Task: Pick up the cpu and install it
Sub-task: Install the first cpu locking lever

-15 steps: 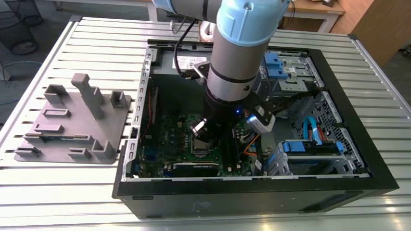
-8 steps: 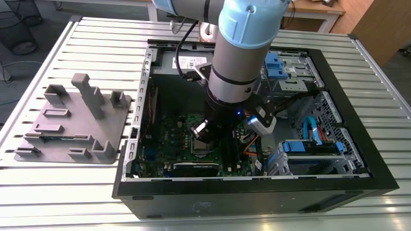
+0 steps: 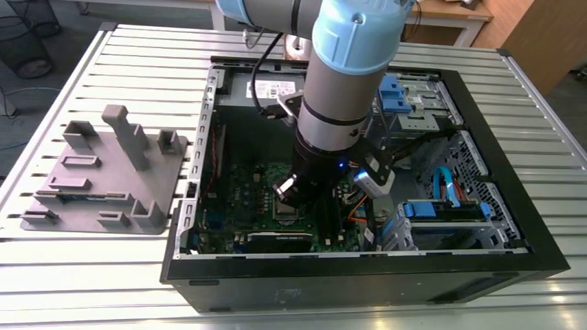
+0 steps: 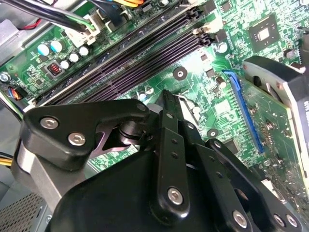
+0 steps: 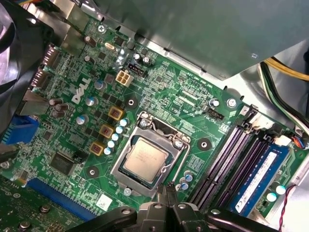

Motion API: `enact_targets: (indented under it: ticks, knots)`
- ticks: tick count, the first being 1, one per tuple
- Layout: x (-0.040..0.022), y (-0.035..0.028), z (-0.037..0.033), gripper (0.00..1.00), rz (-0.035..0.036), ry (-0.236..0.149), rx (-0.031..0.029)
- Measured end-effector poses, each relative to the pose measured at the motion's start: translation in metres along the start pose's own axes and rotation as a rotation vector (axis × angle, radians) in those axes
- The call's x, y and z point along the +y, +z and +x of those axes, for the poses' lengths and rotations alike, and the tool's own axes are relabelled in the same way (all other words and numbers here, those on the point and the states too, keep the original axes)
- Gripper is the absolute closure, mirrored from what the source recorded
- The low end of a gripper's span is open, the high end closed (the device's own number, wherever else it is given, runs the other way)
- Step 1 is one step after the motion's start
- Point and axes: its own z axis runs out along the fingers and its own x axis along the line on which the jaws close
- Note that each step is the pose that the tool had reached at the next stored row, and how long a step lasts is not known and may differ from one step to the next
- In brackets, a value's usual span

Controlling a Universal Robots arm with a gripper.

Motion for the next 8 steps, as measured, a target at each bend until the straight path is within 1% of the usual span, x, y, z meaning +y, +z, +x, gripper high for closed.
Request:
enact_targets:
  ticks: [8]
  knots:
    - [-0.0003, 0.0006, 0.0001, 0.89, 0.0001, 0.0, 0.0002]
